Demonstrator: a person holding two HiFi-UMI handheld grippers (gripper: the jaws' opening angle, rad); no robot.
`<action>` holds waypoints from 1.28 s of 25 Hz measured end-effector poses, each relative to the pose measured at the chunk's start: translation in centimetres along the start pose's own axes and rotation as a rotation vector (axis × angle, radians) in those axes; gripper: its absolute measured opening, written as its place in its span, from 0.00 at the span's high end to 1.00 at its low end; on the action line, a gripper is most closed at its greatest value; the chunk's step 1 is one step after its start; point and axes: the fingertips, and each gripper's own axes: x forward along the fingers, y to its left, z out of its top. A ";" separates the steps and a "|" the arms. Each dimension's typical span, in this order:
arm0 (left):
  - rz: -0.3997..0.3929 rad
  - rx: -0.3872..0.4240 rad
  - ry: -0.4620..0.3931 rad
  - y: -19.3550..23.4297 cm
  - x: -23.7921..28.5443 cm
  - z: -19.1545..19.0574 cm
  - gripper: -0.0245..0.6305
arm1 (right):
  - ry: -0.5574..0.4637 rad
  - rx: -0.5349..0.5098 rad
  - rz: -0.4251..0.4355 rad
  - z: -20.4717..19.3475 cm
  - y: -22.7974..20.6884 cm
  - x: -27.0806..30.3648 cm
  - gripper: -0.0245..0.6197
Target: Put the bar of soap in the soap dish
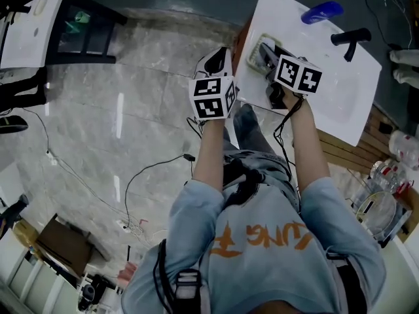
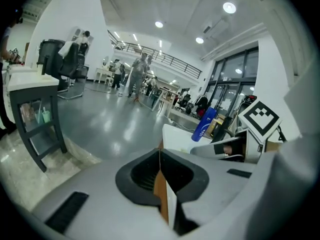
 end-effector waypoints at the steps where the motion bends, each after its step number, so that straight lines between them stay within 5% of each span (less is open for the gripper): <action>1: -0.001 0.004 0.001 -0.1 0.0 0.0 0.92 | 0.012 0.004 -0.004 -0.1 -0.1 0.2 0.75; 20: -0.070 0.056 -0.030 -0.3 -1.9 1.6 0.92 | -0.022 0.136 -0.098 -1.2 -1.8 -0.9 0.71; 24: -0.083 0.117 -0.055 -0.4 -3.4 2.6 0.92 | -0.122 0.193 -0.086 0.1 -0.4 -2.8 0.71; 30: -0.102 0.243 -0.186 -1.3 -6.4 8.4 0.92 | -0.368 0.066 -0.072 5.7 4.6 -7.3 0.72; 32: -0.113 0.281 -0.231 -1.9 -7.9 10.5 0.92 | -0.489 0.043 -0.010 8.0 7.1 -10.3 0.80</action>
